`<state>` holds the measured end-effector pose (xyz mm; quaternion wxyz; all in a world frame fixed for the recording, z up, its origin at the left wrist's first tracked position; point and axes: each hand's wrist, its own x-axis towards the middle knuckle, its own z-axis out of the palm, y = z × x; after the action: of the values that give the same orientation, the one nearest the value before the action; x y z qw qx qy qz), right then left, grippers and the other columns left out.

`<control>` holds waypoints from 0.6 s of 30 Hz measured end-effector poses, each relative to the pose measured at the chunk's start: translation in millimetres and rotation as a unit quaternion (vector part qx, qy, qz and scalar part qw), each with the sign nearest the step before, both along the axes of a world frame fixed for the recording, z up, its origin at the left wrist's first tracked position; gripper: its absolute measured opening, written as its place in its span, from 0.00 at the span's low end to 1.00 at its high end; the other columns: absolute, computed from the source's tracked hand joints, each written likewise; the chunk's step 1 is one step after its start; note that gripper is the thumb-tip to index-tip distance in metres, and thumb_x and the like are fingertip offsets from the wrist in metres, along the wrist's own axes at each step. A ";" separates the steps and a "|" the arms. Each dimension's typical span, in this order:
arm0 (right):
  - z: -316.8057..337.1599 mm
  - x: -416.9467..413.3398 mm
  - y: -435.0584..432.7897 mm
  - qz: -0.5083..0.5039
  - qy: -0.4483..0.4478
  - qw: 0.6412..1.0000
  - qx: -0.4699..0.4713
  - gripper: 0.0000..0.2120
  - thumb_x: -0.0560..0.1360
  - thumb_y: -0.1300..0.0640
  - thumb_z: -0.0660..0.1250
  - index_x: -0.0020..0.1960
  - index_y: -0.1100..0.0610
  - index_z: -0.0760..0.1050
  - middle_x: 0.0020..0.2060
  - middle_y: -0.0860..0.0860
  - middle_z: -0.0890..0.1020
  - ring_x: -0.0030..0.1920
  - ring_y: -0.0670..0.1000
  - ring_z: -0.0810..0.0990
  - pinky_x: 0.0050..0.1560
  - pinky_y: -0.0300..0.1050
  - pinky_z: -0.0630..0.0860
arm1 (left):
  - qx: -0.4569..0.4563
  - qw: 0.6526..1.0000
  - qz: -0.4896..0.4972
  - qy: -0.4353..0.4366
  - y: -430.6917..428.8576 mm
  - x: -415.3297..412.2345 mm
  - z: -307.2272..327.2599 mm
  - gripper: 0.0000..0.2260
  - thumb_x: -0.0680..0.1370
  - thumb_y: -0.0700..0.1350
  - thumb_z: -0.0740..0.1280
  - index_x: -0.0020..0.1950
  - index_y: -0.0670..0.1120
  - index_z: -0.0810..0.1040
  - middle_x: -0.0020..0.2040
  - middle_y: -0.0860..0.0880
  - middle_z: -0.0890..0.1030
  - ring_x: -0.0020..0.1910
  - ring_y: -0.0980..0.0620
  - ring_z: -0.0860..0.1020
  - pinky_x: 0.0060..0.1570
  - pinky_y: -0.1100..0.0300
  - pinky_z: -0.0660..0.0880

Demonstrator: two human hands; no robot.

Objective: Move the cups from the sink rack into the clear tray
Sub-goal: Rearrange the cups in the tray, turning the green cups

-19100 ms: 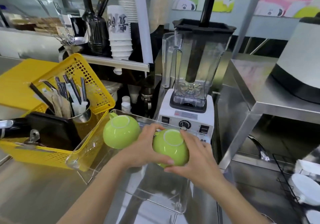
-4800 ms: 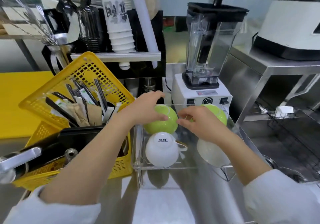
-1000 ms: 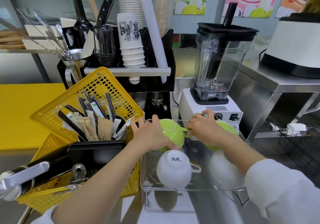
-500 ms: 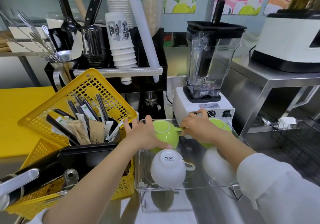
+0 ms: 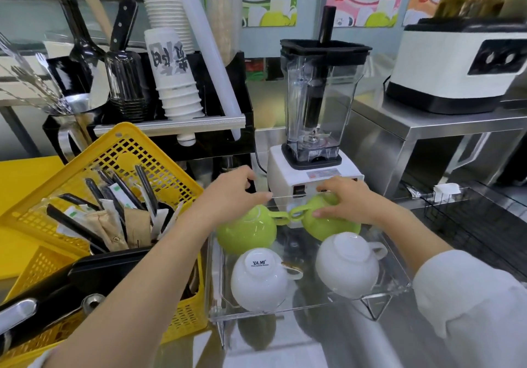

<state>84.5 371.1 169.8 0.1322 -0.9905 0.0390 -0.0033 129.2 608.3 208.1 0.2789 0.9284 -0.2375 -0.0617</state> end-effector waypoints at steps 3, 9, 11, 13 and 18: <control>-8.4 -10.9 -11.6 -0.038 0.022 0.998 0.043 0.38 0.65 0.38 0.69 0.69 0.50 0.62 0.69 0.51 0.69 0.68 0.56 0.66 0.68 0.55 0.58 | 0.032 0.995 -0.095 -0.010 -32.7 -4.9 -0.9 0.27 0.73 0.56 0.68 0.68 0.49 0.66 0.66 0.47 0.72 0.62 0.48 0.73 0.58 0.54 0.72; -20.4 -28.9 -27.1 -0.049 0.013 0.993 0.107 0.36 0.64 0.40 0.72 0.68 0.43 0.60 0.64 0.45 0.73 0.64 0.53 0.69 0.56 0.50 0.57 | 0.160 0.962 -0.220 -0.026 -98.3 -2.2 -12.8 0.36 0.70 0.53 0.72 0.72 0.49 0.58 0.72 0.46 0.62 0.70 0.44 0.64 0.65 0.49 0.66; -21.5 -32.3 -29.6 -0.051 0.003 0.991 0.122 0.34 0.64 0.41 0.72 0.66 0.42 0.62 0.62 0.43 0.74 0.62 0.52 0.70 0.53 0.48 0.55 | 0.197 0.950 -0.242 -0.031 -117.2 -1.3 -20.4 0.35 0.68 0.54 0.73 0.70 0.50 0.60 0.69 0.45 0.65 0.68 0.43 0.65 0.63 0.47 0.68; -21.2 -35.0 -30.3 -0.051 0.001 0.990 0.132 0.35 0.64 0.42 0.72 0.67 0.44 0.62 0.62 0.43 0.74 0.62 0.51 0.71 0.54 0.48 0.56 | 0.218 0.941 -0.254 -0.034 -131.8 1.0 -25.9 0.35 0.66 0.56 0.73 0.68 0.50 0.62 0.64 0.46 0.69 0.63 0.42 0.69 0.59 0.47 0.71; -20.0 -40.9 -34.4 -0.040 0.013 0.978 0.203 0.39 0.62 0.45 0.75 0.68 0.44 0.61 0.65 0.45 0.73 0.61 0.49 0.73 0.66 0.54 0.67 | 0.289 0.913 -0.288 -0.008 -145.0 16.5 -23.6 0.44 0.63 0.50 0.78 0.72 0.52 0.56 0.65 0.47 0.68 0.64 0.44 0.69 0.61 0.46 0.71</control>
<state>43.6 336.8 149.8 0.3293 -0.9407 0.0802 0.0127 145.6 463.4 184.5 -0.0337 0.8601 -0.4691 -0.1977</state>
